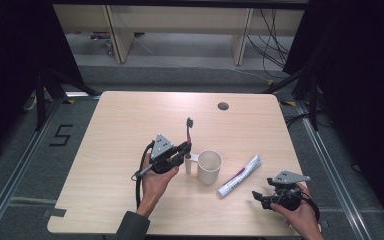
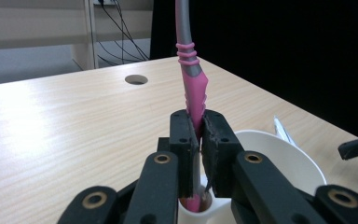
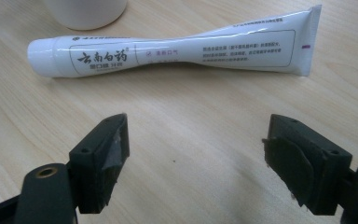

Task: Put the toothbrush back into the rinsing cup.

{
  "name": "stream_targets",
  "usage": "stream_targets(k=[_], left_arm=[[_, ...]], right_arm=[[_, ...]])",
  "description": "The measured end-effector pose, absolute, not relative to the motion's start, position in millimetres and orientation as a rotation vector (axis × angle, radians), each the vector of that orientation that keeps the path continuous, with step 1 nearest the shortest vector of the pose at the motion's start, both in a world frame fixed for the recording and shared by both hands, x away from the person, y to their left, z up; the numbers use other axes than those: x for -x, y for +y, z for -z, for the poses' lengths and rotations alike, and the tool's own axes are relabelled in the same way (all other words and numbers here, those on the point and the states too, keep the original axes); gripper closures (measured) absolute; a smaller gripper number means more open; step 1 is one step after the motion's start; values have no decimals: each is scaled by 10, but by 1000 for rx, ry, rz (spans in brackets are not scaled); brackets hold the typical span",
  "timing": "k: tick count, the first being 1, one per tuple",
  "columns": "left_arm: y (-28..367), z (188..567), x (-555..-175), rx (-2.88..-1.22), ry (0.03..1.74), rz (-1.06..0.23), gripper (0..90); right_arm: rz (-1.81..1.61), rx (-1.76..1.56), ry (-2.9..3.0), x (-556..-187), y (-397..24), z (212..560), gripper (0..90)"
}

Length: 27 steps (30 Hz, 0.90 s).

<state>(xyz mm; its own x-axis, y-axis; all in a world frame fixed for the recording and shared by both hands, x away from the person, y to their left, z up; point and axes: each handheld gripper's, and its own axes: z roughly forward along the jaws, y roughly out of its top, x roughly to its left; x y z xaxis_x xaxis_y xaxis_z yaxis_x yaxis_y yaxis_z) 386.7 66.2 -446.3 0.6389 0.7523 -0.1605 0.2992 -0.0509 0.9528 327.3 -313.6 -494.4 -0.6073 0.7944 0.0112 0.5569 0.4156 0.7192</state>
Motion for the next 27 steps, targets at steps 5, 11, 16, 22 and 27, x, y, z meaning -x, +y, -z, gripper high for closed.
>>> stream_targets(k=[5, 11, 16, 22, 27], left_arm=[[665, 4508, -3848, -1658, 885, -450, 820], [681, 4562, -3837, -1687, 896, -437, 787], [685, 4557, -3834, -1688, 899, -442, 751], [689, 4491, -3780, -1668, 920, -450, 493], [713, 4423, -3744, -1643, 929, -414, 356]], right_arm=[[-1003, -1172, 2348, -3275, -3133, 4948, 227], [-1011, -1166, 2359, -3278, -3130, 4957, 227], [-1012, -1176, 2360, -3272, -3128, 4952, 226], [-1006, -1172, 2350, -3274, -3134, 4940, 227], [-1001, -1169, 2349, -3265, -3132, 4936, 227]])
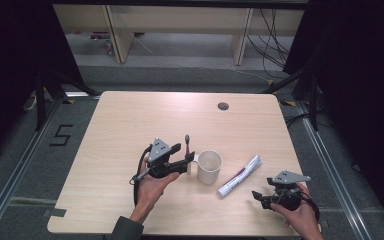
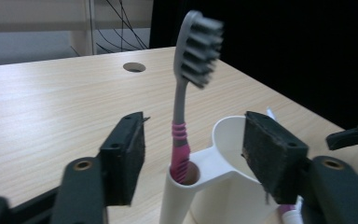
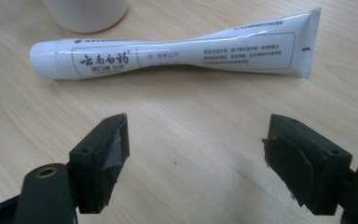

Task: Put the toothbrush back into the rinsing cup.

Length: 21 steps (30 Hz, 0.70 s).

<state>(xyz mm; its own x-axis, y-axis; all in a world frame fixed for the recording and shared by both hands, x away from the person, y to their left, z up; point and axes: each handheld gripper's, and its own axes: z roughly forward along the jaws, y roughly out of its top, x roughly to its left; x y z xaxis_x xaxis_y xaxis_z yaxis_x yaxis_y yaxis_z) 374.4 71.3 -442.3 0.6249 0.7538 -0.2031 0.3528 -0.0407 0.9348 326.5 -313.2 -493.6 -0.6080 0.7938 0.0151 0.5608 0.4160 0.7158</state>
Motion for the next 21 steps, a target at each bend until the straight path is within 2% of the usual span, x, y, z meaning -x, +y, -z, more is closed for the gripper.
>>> stream_targets(k=[4, 12, 18, 21], left_arm=[[782, 4311, -3660, -1640, 929, -412, 334], [883, 4325, -3502, -1712, 939, -392, 305], [969, 4419, -3393, -1738, 964, -357, 288], [1034, 4498, -3299, -1775, 968, -344, 274]], right_arm=[[-1039, -1193, 2345, -3254, -3116, 4928, 229], [-1045, -1186, 2334, -3248, -3108, 4915, 240], [-1066, -1152, 2330, -3249, -3110, 4897, 302], [-1089, -1145, 2329, -3234, -3109, 4877, 372]])
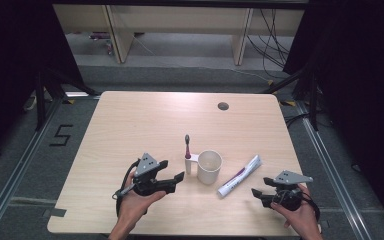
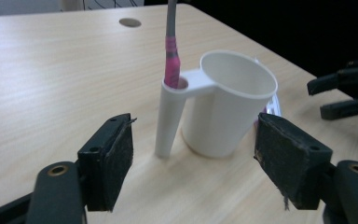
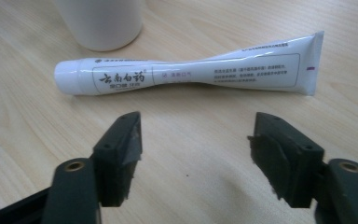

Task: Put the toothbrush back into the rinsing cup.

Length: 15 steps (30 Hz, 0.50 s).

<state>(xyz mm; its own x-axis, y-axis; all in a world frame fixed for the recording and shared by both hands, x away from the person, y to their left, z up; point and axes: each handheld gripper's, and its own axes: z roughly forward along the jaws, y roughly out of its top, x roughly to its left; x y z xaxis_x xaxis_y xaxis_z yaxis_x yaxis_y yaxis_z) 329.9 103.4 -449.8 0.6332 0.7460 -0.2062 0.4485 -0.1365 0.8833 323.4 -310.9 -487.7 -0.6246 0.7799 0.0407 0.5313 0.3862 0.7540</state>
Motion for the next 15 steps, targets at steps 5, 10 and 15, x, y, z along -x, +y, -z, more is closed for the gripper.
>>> stream_targets(k=[5, 10, 15], left_arm=[[1105, 4623, -3160, -1816, 981, -330, 231], [1188, 4736, -3051, -1856, 1001, -337, 200], [1255, 4798, -2961, -1881, 1010, -337, 193]], right_arm=[[-1129, -1169, 2334, -3208, -3082, 4854, 479], [-1156, -1090, 2339, -3210, -3070, 4840, 619], [-1168, -1111, 2368, -3167, -3011, 4830, 712]])
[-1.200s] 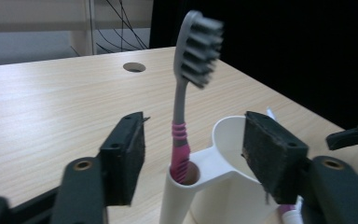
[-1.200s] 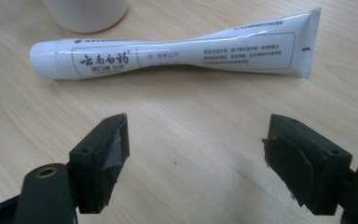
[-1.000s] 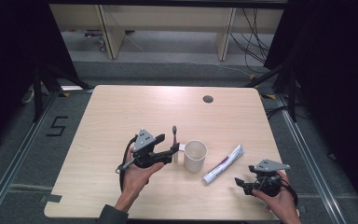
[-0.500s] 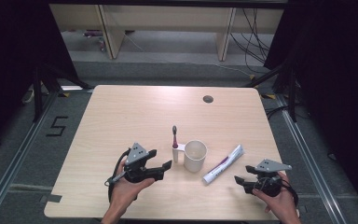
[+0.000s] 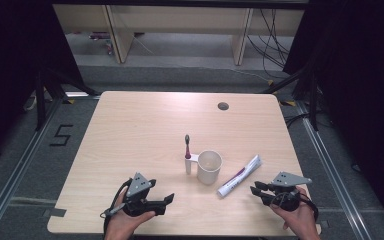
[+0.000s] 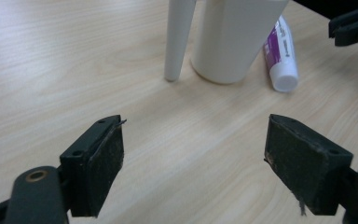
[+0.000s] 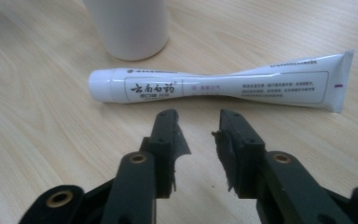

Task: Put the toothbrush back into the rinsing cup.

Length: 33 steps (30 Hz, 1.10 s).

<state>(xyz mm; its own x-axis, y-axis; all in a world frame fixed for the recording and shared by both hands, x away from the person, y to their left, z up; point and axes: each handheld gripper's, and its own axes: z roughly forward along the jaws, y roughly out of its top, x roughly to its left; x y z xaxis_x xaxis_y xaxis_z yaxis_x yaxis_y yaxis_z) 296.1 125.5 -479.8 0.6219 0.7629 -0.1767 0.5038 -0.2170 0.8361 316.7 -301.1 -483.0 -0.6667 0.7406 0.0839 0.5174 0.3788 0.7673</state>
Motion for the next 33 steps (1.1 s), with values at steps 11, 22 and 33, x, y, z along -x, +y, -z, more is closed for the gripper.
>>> stream_targets(k=[11, 22, 33], left_arm=[[1328, 5005, -2720, -1976, 1034, -386, 192], [1408, 4977, -2616, -1972, 1049, -405, 189], [1499, 4998, -2532, -1979, 1063, -396, 189]], right_arm=[[-1179, -1024, 2369, -3172, -2971, 4817, 793], [-1217, -981, 2380, -3221, -2803, 4784, 796], [-1231, -953, 2407, -3284, -2659, 4758, 813]])
